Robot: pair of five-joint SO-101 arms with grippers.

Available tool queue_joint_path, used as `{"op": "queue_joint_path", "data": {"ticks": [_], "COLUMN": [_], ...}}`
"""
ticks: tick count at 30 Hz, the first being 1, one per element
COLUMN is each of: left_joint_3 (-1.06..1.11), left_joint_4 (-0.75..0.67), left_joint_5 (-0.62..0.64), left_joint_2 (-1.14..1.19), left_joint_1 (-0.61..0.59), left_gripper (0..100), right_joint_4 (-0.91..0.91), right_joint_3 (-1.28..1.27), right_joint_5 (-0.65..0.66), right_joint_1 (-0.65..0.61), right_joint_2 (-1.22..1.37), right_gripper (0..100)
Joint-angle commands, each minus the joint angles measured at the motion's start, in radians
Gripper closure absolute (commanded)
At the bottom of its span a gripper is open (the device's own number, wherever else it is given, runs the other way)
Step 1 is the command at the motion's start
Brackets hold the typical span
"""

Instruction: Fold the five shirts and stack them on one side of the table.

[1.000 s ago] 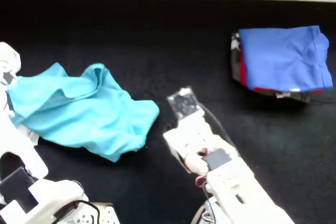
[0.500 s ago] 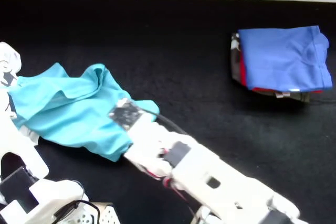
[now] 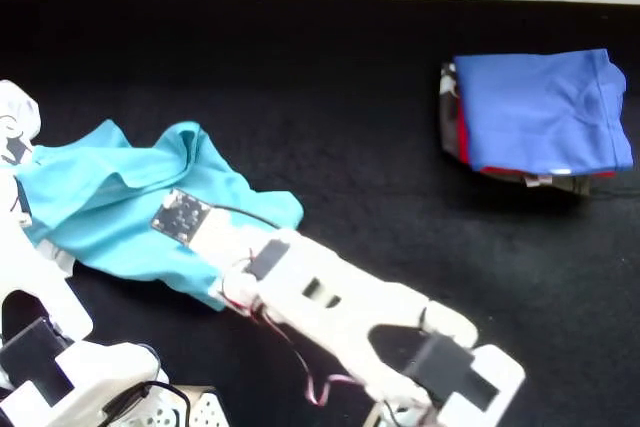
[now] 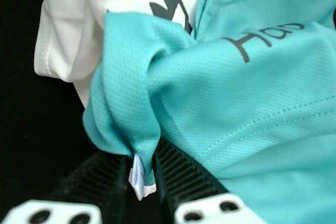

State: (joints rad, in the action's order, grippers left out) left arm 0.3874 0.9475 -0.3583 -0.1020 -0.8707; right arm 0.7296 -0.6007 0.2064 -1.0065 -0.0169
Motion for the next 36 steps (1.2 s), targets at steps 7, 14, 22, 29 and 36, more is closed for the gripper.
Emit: {"op": "queue_joint_path", "data": {"ticks": [7,14,22,29,36], "left_joint_3": [-0.013,-0.102,-0.618,-0.878,-0.579], "left_joint_4": [0.101,0.397,0.79,0.813,0.723], "left_joint_5": [-0.011,-0.006,0.103,0.315,0.325], "left_joint_2": [-0.021,-0.022,-0.021,-0.01,0.087], "left_joint_1": [0.05,0.255,0.486,0.545,0.527], "left_gripper": [99,99,99,99,99], "right_joint_4": [0.317,0.438,0.463,0.458,0.456], "right_joint_3": [0.257,0.433,0.611,0.696,0.587], "right_joint_5": [0.068,0.071,0.186,0.215,0.216], "right_joint_1": [0.182,0.424,0.676,0.796,0.811], "right_joint_2": [0.091,0.067,-0.133,-0.232,-0.182], "right_gripper": [99.2,99.2,99.2,99.2,99.2]}}
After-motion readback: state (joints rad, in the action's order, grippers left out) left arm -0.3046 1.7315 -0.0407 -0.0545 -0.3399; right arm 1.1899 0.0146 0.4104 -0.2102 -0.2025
